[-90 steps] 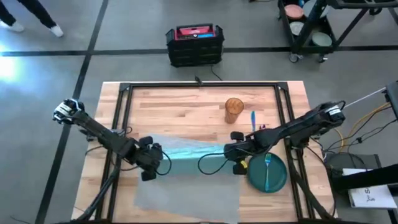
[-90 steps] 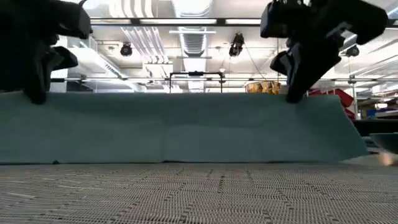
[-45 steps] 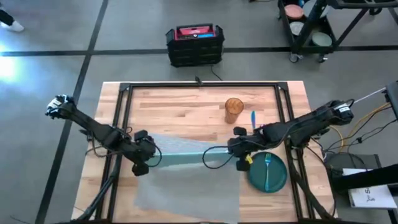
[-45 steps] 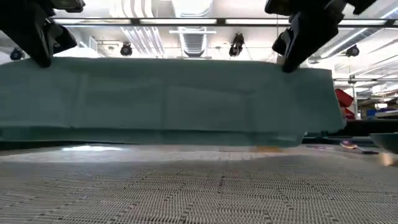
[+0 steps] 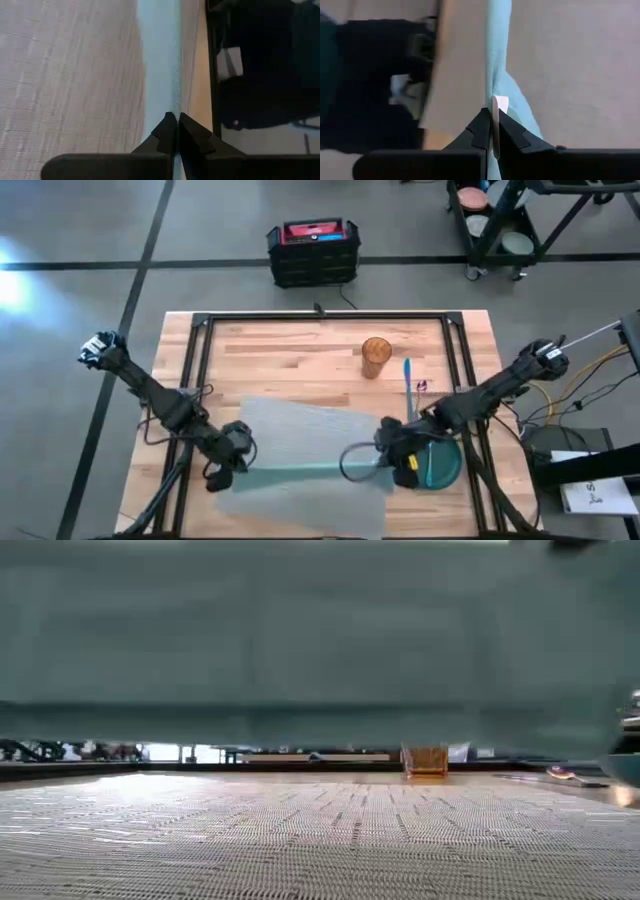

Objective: Set table place
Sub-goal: Fold the blue table napkin

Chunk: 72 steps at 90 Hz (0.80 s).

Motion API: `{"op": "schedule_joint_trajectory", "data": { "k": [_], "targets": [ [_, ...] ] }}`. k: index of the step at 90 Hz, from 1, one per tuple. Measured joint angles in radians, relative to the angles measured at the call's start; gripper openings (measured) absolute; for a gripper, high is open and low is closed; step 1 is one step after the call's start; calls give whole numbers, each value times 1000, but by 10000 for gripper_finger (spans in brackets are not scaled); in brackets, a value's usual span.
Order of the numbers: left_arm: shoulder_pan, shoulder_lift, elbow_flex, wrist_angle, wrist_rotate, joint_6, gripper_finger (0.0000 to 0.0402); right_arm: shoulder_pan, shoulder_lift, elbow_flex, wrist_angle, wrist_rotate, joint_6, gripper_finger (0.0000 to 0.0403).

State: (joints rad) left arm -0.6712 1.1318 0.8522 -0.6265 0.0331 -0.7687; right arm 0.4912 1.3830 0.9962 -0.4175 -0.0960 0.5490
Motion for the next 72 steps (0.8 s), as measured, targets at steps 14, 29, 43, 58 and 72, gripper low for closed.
{"op": "schedule_joint_trajectory", "data": {
  "k": [14, 29, 43, 58, 72],
  "targets": [
    [10, 49, -30, -91, -64, 62, 0, -22, 80, -17, -9, 75, -32, 0],
    [45, 90, -78, -124, -195, 139, 0, -90, 200, -57, -13, 108, -73, 0],
    [61, 132, -117, -132, -257, 175, 2, -143, 307, -58, -37, 125, -102, 0],
    [66, 174, -122, -164, -256, 187, 20, -176, 340, -46, -100, 119, -143, 23],
    [66, 190, -122, -175, -255, 181, 59, -182, 314, -13, -175, 122, -170, 74]
  ]
}}
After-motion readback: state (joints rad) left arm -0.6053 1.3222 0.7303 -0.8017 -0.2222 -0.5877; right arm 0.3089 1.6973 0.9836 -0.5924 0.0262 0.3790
